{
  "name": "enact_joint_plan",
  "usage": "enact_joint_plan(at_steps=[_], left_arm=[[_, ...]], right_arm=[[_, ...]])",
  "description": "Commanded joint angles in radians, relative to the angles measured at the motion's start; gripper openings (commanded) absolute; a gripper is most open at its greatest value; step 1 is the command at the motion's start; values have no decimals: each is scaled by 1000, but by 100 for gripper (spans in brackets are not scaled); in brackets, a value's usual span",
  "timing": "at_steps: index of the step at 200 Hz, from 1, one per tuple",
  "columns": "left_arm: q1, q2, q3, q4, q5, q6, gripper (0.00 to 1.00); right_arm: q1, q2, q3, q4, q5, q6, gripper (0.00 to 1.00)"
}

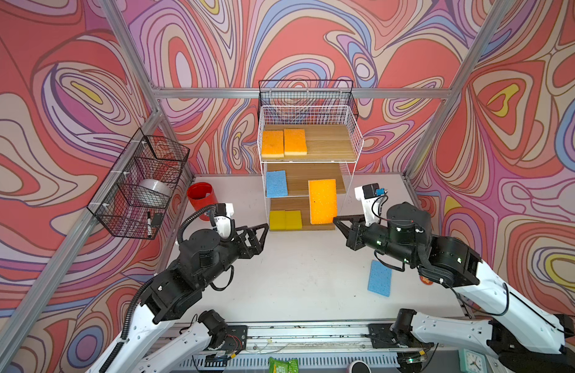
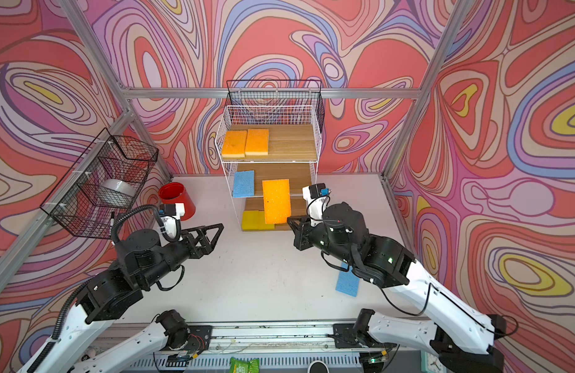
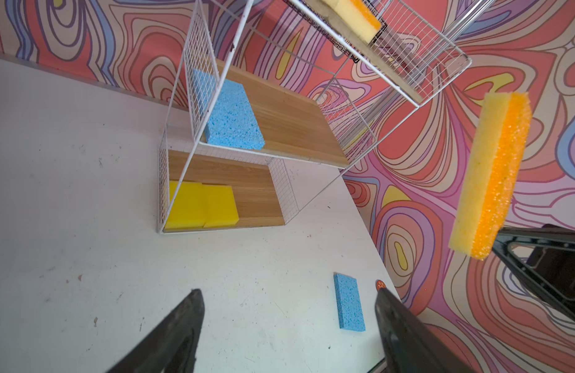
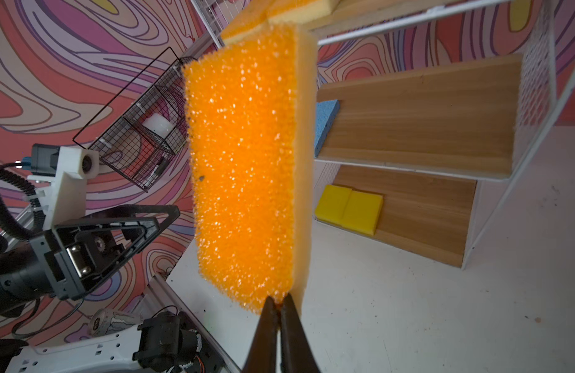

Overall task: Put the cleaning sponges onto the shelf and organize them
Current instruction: 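Lift the sponge with the right gripper and carry it toward the top tier, then lower the sponge upright onto the top tier beside the orange sponges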

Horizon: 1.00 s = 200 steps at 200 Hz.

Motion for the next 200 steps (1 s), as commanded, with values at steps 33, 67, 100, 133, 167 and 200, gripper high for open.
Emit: enact_joint_plan(at_steps=[33,67,100,133,167,200], left_arm=[[3,141,185,-103,62,128,88],[5,201,252,-91,111,135,88],[8,213,251,-70,124,136,89],[12,203,222,-60,111,139,89],[34,182,181,-46,101,144,90],[97,200,163,-33,196,120,90]], right_arm=[[-8,210,388,-224,116,-111,0],[-142,340,612,-317,20,-123,0],[-296,392,674,-289,-112,-117,0],[-367,475,751,-265,-276,-124,0],[-422,552,805,-256,-338,-113,0],[-462,587,811,-222,-378,-96,0]])
